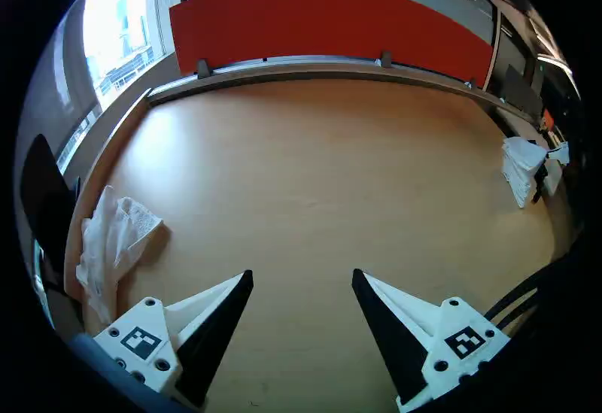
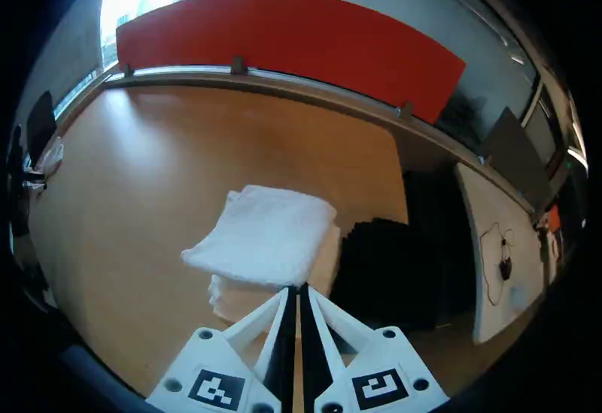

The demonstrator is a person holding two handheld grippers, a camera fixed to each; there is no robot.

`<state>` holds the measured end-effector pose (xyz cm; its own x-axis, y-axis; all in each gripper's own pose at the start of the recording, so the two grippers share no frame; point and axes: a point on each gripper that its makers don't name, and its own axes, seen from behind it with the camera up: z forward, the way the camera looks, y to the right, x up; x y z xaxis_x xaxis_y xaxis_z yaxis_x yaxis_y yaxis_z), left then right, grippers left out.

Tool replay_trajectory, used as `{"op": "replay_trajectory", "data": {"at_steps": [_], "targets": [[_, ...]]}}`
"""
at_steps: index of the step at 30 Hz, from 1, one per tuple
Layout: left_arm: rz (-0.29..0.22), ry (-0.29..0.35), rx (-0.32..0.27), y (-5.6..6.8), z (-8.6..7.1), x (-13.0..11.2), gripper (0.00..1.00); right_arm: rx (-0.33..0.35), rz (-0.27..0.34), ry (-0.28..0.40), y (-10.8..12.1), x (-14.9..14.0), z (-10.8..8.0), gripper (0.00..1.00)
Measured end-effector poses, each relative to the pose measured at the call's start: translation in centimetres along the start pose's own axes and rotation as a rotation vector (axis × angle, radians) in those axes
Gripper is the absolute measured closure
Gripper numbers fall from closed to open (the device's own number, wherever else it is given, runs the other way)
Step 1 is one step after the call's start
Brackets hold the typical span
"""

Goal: Fold towel

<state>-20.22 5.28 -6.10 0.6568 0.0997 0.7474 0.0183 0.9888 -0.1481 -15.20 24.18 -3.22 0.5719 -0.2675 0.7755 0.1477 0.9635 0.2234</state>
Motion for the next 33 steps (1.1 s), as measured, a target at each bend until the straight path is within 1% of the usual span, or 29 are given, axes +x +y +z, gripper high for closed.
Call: {"op": "replay_trajectory", "data": {"at_steps": [9,18,33], "targets": [[0.006,-0.003,0.008,-0.3,0.0,0.1,0.02,-0.018,0.004,-0.044,0.8,-2.1,0.8,0.94],[0.006,-0.005,0.010,-0.3,0.1,0.3,0.02,-0.024,0.023,-0.088,1.0,-4.5,1.6,0.94],[0.015,-0.011,0.017,-0.4,0.4,0.5,0.02,-0.029,0.057,-0.106,1.5,-5.9,2.3,0.94]]}}
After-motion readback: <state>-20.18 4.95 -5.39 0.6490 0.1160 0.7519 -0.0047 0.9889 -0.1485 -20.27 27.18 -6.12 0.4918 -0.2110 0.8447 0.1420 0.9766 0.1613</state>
